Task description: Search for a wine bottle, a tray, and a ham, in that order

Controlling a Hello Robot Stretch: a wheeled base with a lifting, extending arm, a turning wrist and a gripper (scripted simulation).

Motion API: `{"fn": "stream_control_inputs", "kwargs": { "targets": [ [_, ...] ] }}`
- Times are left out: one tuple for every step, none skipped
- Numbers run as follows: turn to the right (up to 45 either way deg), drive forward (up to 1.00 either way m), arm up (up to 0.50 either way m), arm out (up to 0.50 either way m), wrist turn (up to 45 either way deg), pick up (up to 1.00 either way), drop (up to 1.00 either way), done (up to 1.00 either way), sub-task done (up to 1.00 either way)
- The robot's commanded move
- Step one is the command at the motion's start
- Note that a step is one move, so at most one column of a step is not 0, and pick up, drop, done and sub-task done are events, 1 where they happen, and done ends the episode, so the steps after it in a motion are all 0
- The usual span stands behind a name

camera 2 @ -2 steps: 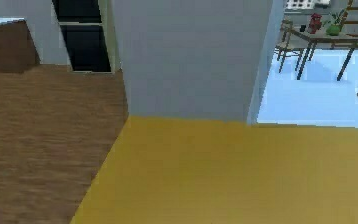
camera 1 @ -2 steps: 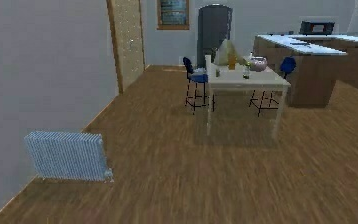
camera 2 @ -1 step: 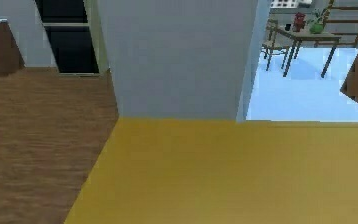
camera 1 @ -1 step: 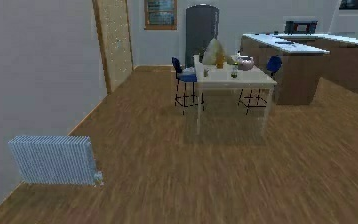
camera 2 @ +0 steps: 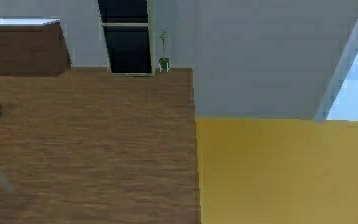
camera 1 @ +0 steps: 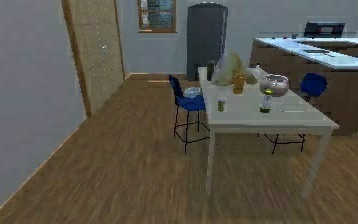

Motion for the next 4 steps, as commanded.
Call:
{"fn": "stream_control_inputs", "kwargs": {
  "targets": [
    [0.0, 0.7, 0.0, 0.0, 0.0, 0.0, 0.0, 0.0, 0.0],
    [-30.0, 0.0, 0.0, 0.0, 0.0, 0.0, 0.0, 0.0, 0.0],
    [0.0, 0.8, 0.0, 0.0, 0.0, 0.0, 0.0, 0.0, 0.0],
    [45.0, 0.0, 0.0, 0.0, 0.0, 0.0, 0.0, 0.0, 0.0]
  ]
}}
